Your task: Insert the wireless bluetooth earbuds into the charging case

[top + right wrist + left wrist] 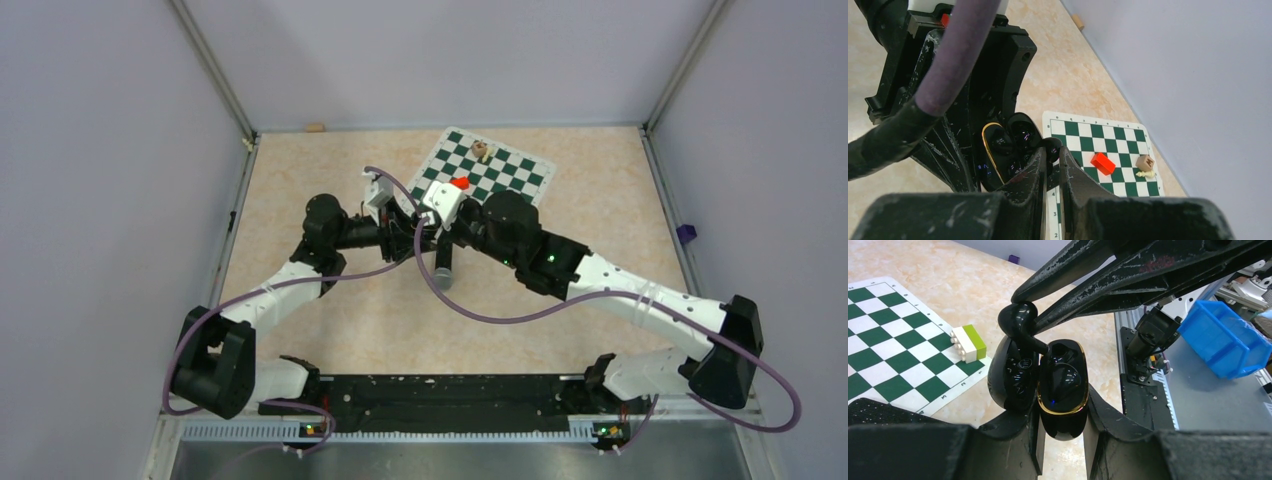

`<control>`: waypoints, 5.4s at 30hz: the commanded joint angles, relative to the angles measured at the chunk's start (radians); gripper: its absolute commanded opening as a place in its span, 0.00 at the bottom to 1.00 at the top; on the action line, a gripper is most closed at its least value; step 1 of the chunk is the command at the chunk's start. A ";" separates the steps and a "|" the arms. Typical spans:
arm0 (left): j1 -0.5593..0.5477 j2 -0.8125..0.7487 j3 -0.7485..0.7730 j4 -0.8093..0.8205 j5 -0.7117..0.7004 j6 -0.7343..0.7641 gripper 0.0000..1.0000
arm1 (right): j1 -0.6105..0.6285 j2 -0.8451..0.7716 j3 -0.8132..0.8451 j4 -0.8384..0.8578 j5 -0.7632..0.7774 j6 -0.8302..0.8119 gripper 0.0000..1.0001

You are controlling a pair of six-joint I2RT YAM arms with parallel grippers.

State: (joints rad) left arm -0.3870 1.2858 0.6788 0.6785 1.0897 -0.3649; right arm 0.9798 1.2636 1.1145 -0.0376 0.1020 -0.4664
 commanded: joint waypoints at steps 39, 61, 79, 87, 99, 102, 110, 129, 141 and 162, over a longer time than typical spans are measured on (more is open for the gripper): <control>0.025 -0.032 -0.019 0.237 0.039 -0.073 0.00 | 0.015 0.026 -0.025 0.028 0.056 0.060 0.00; 0.026 -0.054 -0.051 0.252 0.055 0.024 0.00 | 0.002 0.014 -0.026 -0.019 0.017 0.128 0.00; 0.027 -0.087 -0.076 0.242 0.083 0.114 0.00 | -0.002 0.042 -0.049 -0.021 -0.049 0.116 0.00; 0.033 -0.097 -0.077 0.241 0.094 0.138 0.00 | -0.003 0.044 -0.089 0.007 -0.068 0.091 0.00; 0.130 -0.125 -0.070 0.359 0.116 0.024 0.00 | -0.213 -0.011 -0.020 -0.046 -0.283 0.211 0.64; 0.192 -0.150 -0.063 0.362 0.145 0.005 0.00 | -0.297 0.018 0.007 -0.059 -0.388 0.227 0.73; 0.335 -0.233 0.009 0.038 0.239 0.202 0.00 | -0.298 0.365 0.210 -0.195 -0.529 0.346 0.56; 0.375 -0.342 -0.028 -0.128 0.239 0.276 0.00 | -0.267 0.878 0.487 -0.215 -0.579 0.667 0.42; 0.360 -0.342 -0.047 -0.102 0.239 0.270 0.00 | -0.256 0.991 0.572 -0.225 -0.562 0.683 0.43; 0.358 -0.344 -0.049 -0.093 0.245 0.261 0.00 | -0.213 1.023 0.582 -0.255 -0.477 0.630 0.33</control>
State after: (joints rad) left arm -0.0273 0.9596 0.6319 0.5449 1.3205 -0.1020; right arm 0.7506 2.2513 1.6688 -0.2699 -0.4149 0.1822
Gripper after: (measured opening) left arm 0.335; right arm 0.354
